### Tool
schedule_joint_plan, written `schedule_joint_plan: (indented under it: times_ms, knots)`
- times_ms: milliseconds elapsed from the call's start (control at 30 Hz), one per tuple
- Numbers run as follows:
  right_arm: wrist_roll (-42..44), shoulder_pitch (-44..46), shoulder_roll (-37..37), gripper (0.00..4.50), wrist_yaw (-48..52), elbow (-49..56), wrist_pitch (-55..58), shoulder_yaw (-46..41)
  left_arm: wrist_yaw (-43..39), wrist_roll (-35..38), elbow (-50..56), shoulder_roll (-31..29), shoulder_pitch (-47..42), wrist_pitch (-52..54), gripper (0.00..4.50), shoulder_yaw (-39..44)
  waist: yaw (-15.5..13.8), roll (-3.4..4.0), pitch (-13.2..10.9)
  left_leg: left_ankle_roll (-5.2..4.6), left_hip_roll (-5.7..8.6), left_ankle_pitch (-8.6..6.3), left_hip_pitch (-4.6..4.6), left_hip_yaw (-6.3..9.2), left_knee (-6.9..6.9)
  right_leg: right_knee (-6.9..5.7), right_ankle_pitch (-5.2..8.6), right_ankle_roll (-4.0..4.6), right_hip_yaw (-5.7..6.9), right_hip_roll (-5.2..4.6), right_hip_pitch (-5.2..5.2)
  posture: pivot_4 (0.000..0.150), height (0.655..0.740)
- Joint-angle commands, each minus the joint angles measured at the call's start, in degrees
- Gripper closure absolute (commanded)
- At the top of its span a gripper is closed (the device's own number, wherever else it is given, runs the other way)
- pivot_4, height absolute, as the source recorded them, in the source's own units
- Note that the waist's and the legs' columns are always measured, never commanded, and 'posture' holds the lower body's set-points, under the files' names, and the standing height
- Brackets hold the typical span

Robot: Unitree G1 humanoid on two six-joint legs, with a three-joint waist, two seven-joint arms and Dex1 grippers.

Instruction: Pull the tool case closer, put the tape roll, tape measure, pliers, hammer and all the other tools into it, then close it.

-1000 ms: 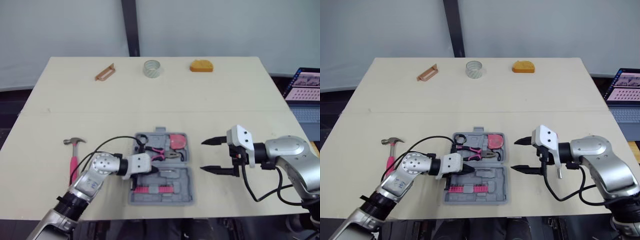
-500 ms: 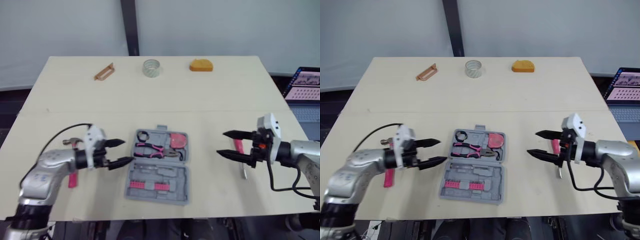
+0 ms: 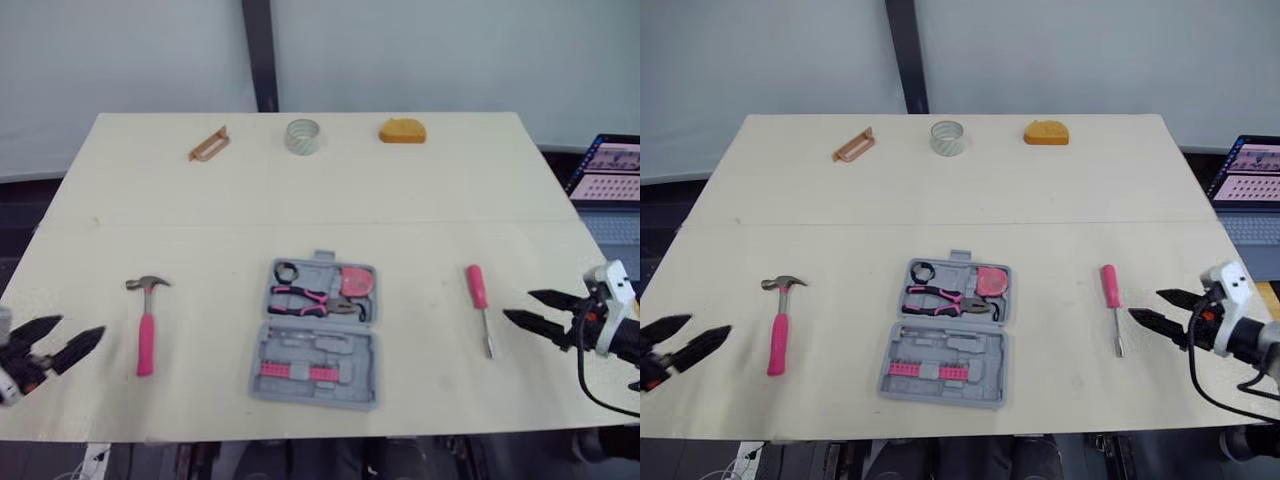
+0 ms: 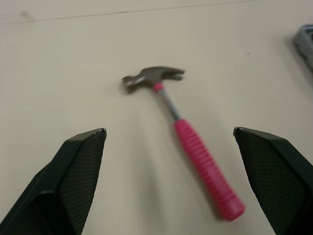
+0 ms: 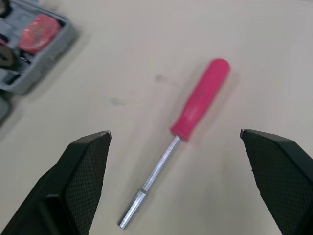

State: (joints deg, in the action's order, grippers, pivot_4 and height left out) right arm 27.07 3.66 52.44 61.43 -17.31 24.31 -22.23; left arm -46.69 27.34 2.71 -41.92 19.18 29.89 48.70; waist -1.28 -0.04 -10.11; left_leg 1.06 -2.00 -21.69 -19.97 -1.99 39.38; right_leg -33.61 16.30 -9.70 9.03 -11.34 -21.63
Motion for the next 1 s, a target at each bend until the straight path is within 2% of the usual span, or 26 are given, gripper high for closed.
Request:
schedule_joint_plan:
  times_ms: [33, 267, 600, 867, 1000]
  knots:
    - [-1.2, 0.9, -0.2, 0.00, -2.0, -5.6, -3.8, -2.9, 2.2, -1.7, -3.6, 0.9, 1.3, -5.2, 0.03, 2.8, 0.0, 0.00, 0.0, 0.00, 0.00, 0.00, 0.01, 0.00, 0.00, 0.00, 0.00, 0.00, 0.00, 0.00, 0.00, 0.150, 0.7400]
    - [-2.4, 2.4, -1.3, 0.00, -3.5, -10.9, -7.9, -2.9, 6.9, -2.2, -6.8, 1.9, 0.4, -9.6, 0.03, 2.6, 0.3, 0.01, 0.0, 0.01, -0.01, 0.00, 0.08, -0.04, -0.07, -0.01, 0.00, 0.00, -0.03, 0.00, 0.00, 0.150, 0.7400]
    - [-2.0, 1.9, -1.6, 0.00, -4.3, -10.4, -8.6, -3.2, 9.1, -2.1, -4.4, 2.4, -0.1, -9.1, 0.03, -1.3, 1.4, 0.01, 0.0, 0.01, -0.01, -0.01, 0.25, -0.15, -0.22, -0.01, 0.00, 0.00, -0.08, -0.01, 0.04, 0.150, 0.7400]
    - [1.8, -1.1, -3.8, 0.00, -4.9, 1.3, -3.6, -4.2, 13.4, -0.4, 4.8, 4.9, -1.1, -4.0, 0.03, -3.8, 1.3, 0.01, 0.0, 0.02, -0.03, -0.01, 0.28, -0.15, -0.25, -0.02, 0.00, 0.00, -0.09, -0.01, 0.05, 0.150, 0.7400]
    - [3.1, -2.3, -5.1, 0.00, -5.3, 7.1, -1.5, -3.1, 17.7, 0.0, 8.2, 8.0, -2.9, -1.7, 0.03, -6.0, 1.3, 0.01, 0.0, 0.02, -0.03, -0.01, 0.29, -0.16, -0.25, -0.02, 0.00, 0.00, -0.09, -0.01, 0.06, 0.150, 0.7400]
